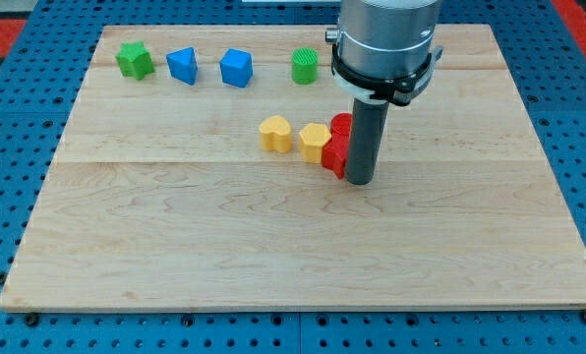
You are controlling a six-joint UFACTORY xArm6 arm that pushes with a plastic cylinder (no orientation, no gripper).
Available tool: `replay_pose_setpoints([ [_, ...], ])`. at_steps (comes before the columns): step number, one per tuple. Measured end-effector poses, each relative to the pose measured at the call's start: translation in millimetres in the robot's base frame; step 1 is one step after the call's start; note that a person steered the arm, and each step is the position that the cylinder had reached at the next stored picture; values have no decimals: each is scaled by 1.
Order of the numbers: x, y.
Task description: Slide the red star into the yellow hexagon
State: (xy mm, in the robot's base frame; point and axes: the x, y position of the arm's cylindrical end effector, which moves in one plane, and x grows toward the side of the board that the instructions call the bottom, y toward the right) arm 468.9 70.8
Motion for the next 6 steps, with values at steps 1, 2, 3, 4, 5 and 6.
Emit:
replay_pose_setpoints([
  [1, -3, -12],
  [2, -7, -28],
  [3, 28, -33],
  [4, 25, -106],
  [5, -32, -131],
  [6, -54, -130],
])
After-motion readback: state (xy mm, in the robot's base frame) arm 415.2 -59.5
